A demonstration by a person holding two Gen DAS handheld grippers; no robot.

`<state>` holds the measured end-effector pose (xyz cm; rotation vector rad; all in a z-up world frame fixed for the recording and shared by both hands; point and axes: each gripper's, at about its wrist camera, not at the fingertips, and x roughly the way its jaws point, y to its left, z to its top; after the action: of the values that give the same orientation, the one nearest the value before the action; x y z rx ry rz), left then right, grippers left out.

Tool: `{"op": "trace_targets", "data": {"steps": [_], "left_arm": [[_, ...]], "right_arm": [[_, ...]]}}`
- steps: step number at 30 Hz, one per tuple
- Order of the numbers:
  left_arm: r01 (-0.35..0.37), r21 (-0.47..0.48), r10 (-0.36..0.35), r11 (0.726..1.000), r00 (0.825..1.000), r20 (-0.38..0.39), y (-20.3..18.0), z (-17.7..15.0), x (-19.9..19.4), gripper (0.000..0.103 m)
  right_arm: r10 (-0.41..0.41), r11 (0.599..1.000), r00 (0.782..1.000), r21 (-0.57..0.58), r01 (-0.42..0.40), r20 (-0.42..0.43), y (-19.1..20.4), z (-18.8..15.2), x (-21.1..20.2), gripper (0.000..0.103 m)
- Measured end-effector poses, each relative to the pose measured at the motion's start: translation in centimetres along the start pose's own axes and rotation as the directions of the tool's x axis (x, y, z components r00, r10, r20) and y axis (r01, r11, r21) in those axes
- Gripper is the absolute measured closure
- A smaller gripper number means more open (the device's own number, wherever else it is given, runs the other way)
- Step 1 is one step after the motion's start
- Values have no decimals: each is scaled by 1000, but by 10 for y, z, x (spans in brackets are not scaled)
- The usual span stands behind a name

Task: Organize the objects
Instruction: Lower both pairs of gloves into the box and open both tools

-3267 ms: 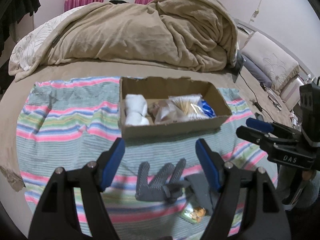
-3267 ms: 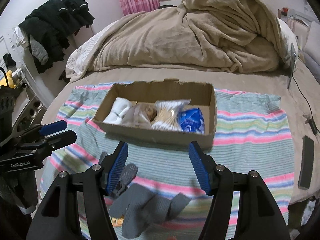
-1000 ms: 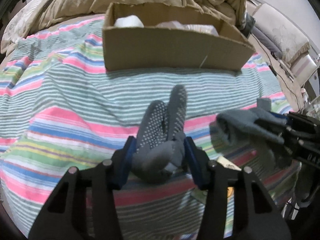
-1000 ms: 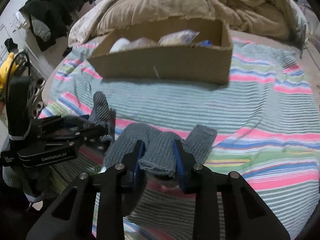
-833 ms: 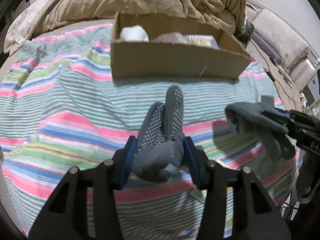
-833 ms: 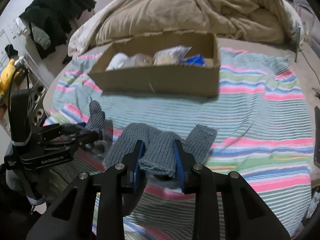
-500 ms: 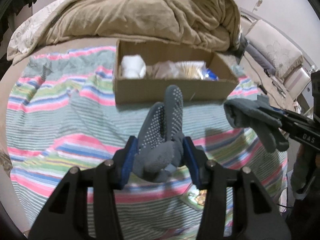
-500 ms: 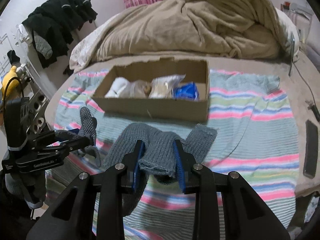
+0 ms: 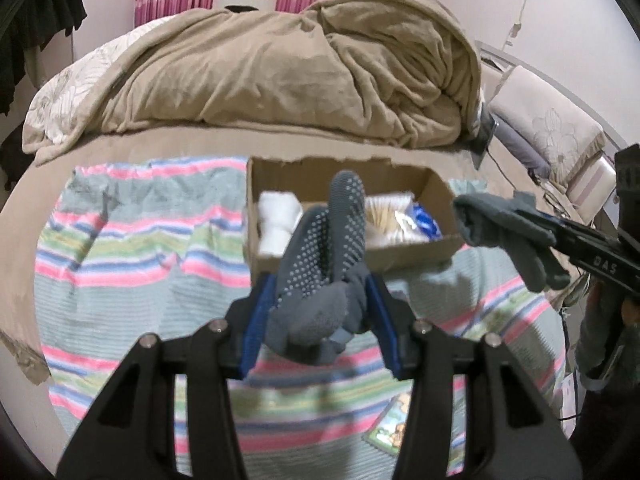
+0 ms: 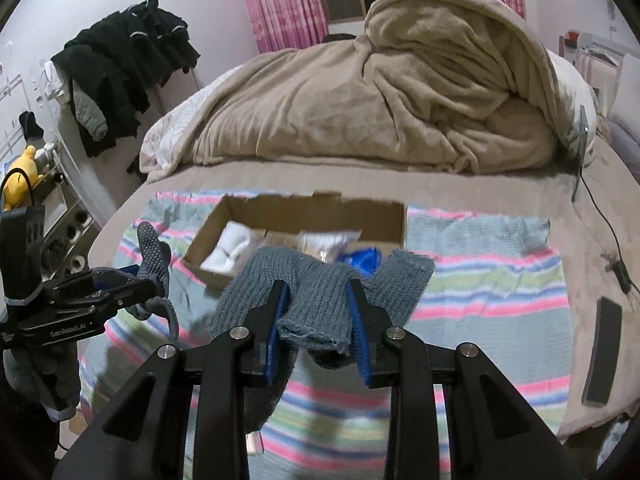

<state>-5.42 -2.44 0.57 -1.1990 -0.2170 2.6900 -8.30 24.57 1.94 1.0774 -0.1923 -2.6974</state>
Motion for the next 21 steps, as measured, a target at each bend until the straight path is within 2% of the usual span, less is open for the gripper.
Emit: {"op": "trace_targets", "data": {"steps": [7, 21], "left_arm": [[5, 17, -5, 1000, 1000, 12, -2, 23, 13, 54], [3, 17, -4, 1000, 1000, 16, 5, 67, 70, 54]], "right_arm": [[-9, 1000, 1000, -5, 9, 8, -5, 19, 21, 72], [-95, 995, 995, 38, 95, -15, -35, 43, 90, 71]]}}
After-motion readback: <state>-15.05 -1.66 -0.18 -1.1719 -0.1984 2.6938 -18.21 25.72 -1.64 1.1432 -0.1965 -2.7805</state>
